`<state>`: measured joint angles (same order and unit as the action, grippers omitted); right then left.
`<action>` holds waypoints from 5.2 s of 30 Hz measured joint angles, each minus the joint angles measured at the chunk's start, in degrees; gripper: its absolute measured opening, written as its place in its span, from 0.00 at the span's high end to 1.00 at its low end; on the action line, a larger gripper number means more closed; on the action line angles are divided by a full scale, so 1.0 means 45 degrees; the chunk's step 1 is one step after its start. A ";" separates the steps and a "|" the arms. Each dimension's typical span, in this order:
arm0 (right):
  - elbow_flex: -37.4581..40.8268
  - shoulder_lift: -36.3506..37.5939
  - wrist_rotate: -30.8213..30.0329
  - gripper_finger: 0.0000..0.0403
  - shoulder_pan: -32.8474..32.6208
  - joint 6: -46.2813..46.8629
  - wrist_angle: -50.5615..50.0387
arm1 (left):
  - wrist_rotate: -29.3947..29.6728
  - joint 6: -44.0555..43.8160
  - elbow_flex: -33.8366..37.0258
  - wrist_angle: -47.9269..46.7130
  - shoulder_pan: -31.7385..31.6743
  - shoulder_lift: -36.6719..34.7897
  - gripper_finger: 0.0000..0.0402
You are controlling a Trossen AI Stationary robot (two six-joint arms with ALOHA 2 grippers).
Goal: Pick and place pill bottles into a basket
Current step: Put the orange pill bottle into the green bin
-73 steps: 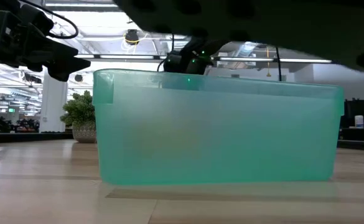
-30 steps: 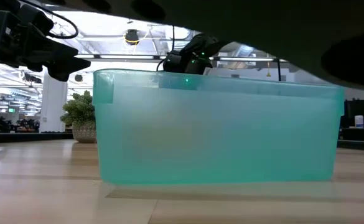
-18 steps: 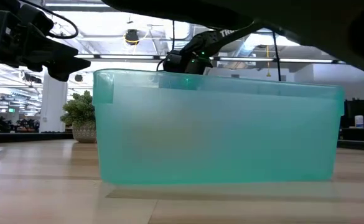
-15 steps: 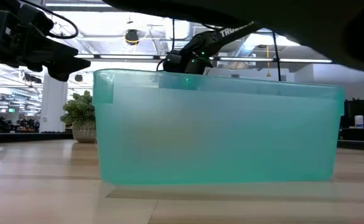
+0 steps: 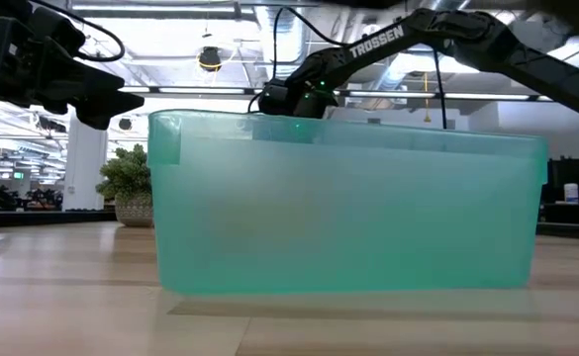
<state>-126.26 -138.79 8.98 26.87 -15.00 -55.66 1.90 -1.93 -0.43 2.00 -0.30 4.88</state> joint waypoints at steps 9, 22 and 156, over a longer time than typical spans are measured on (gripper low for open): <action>-0.0928 0.0232 -0.0019 0.53 -0.0062 -0.0107 -0.1656 | 0.0001 -0.0001 -0.0001 0.0002 -0.0004 -0.0001 0.38; -0.1831 0.2173 0.0678 0.53 -0.0601 -0.0027 -0.4435 | -0.0001 -0.0001 -0.0003 0.0000 0.0000 0.0001 0.38; 0.8859 0.5145 0.0969 0.44 -0.8119 0.5926 0.5925 | 0.0001 -0.0004 -0.0002 0.0002 -0.0002 0.0001 0.38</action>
<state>-86.39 -115.63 13.34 -9.67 11.66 -28.99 1.90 -1.95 -0.44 2.01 -0.30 4.88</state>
